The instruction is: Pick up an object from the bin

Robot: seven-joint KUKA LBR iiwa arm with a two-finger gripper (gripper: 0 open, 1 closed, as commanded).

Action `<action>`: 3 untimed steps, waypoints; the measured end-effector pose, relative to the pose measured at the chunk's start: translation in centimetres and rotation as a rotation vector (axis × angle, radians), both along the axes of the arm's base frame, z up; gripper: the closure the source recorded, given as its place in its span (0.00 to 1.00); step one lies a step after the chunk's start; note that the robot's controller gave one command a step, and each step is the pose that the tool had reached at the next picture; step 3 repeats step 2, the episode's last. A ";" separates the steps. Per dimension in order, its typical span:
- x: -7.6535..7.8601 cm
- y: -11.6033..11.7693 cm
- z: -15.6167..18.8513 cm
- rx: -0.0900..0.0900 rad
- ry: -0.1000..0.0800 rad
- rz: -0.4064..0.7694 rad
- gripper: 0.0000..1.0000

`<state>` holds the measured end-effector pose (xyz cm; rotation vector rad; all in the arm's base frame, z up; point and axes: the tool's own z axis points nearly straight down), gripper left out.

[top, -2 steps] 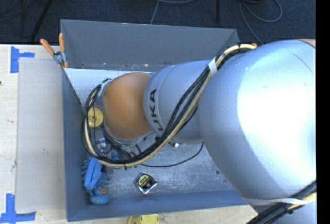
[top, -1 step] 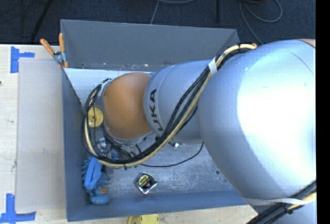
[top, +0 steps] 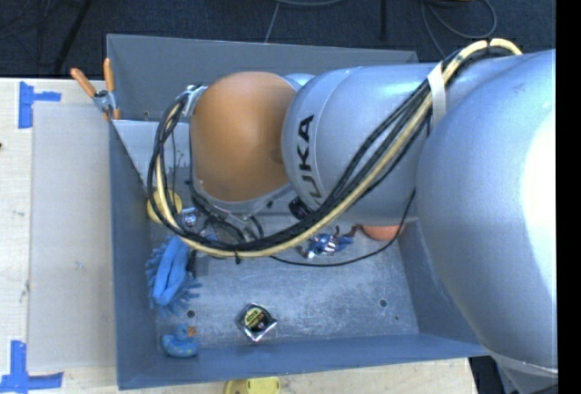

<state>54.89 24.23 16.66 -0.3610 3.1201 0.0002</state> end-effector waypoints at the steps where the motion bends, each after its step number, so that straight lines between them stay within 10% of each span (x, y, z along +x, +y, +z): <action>1: 0.0 0.0 0.0 0.000 0.000 -0.001 1.00; 3: -2.4 -1.2 4.6 -0.002 0.006 0.009 1.00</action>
Offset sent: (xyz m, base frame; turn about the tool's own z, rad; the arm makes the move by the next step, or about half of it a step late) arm -0.0299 -0.0160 0.0640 -0.0134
